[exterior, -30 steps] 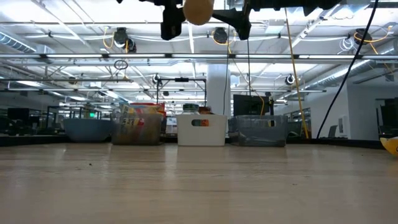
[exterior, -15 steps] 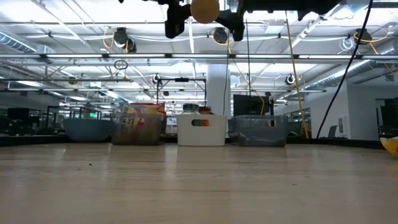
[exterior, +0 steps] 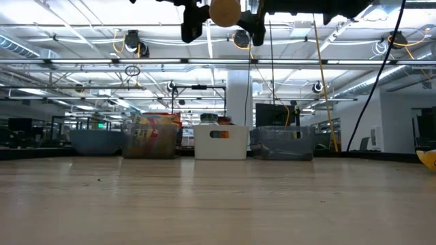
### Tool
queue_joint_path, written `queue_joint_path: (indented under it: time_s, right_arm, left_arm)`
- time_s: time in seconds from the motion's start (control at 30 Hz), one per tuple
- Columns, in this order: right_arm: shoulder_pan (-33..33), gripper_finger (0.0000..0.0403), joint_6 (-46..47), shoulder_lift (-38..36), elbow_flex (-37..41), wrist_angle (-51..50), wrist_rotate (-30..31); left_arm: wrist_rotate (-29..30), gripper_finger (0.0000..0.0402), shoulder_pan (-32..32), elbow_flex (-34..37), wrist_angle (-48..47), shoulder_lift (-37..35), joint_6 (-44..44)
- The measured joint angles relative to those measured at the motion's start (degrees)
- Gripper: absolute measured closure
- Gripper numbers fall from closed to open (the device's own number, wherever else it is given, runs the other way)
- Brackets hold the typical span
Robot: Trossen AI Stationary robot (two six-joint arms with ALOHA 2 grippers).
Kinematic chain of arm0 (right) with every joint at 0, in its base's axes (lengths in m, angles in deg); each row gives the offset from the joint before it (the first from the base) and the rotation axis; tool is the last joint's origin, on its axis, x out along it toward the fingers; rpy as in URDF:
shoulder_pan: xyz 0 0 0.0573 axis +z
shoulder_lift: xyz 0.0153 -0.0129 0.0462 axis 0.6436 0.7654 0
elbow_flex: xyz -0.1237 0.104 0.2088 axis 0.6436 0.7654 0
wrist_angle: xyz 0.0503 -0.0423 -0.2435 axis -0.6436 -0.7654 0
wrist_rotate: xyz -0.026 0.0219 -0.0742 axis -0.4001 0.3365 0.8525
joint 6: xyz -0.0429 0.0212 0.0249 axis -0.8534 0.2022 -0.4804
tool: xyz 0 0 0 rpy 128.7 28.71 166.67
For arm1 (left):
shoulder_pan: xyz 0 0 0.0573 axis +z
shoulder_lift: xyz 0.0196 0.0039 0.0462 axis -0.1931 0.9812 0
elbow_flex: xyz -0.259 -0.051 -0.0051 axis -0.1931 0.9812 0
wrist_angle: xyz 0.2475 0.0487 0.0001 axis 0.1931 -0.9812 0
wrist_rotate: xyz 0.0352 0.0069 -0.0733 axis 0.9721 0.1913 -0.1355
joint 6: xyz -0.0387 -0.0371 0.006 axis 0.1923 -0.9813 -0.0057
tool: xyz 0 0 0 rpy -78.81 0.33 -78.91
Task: Pick & Place Food Item
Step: Put the black seasoning bottle into the white bin
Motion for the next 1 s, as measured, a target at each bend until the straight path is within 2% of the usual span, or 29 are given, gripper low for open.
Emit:
queue_joint_path:
  time_s: [0.57, 1.0]
  right_arm:
    - [0.0, 0.0203, -0.3, 0.0, 0.0, 0.6, -0.1]
    - [0.0, 0.0203, -1.2, 0.0, 0.0, 0.6, -0.2]
  left_arm:
    - [0.4, 0.0183, 0.0, 0.0, 0.0, 0.0, 0.6]
    - [1.2, 0.0179, 0.2, 0.0, 0.2, 0.0, 0.5]
